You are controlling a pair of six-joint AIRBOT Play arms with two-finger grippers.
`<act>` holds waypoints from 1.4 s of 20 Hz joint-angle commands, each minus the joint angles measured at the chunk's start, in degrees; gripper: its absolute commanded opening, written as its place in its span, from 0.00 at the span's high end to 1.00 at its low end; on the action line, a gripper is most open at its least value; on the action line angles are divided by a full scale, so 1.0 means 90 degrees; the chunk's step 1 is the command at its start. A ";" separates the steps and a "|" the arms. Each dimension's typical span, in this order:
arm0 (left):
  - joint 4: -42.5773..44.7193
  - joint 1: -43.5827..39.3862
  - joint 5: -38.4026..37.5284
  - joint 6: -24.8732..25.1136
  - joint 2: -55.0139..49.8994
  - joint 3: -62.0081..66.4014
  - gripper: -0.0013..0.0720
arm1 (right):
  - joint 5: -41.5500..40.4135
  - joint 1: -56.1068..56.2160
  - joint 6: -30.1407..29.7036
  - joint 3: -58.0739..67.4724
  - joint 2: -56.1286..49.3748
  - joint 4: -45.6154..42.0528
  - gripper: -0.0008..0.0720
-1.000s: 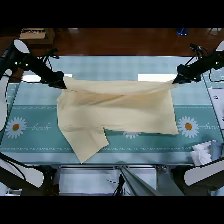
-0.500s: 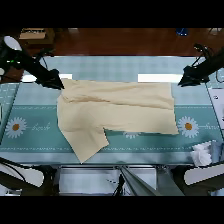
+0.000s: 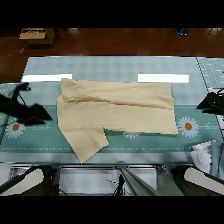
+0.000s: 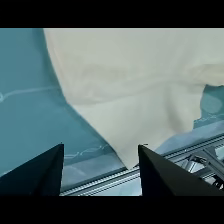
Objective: Fold the shirts.
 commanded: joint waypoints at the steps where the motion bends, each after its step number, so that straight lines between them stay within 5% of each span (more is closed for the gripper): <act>1: -0.0160 0.0180 0.0809 0.0187 0.0913 -0.2234 0.24 | -0.0729 -0.0274 -0.0250 -0.0911 0.0702 0.0430 0.39; 14: -0.0935 -0.0427 0.2645 0.0078 0.0408 -0.2684 0.32 | -0.0930 -0.0270 -0.0240 -0.0913 0.0998 0.0724 0.40; 17: -0.1341 -0.0634 0.2829 0.0095 0.0112 -0.2684 0.50 | -0.0845 -0.0270 -0.0216 -0.0913 0.0998 0.0731 0.40; 22: -0.1520 -0.1195 0.2693 0.0872 -0.0447 -0.2684 0.94 | -0.0653 -0.0272 -0.0090 -0.0913 0.0998 0.0571 0.40; 25: -0.1258 -0.1095 0.2577 0.0869 -0.0486 -0.2684 0.94 | -0.0571 -0.0274 0.0051 -0.1010 0.0996 -0.0488 0.40; 28: -0.1256 -0.0845 0.2514 0.0874 -0.0478 -0.2681 0.94 | -0.0636 -0.0510 0.0148 -0.1630 0.0996 -0.0386 0.36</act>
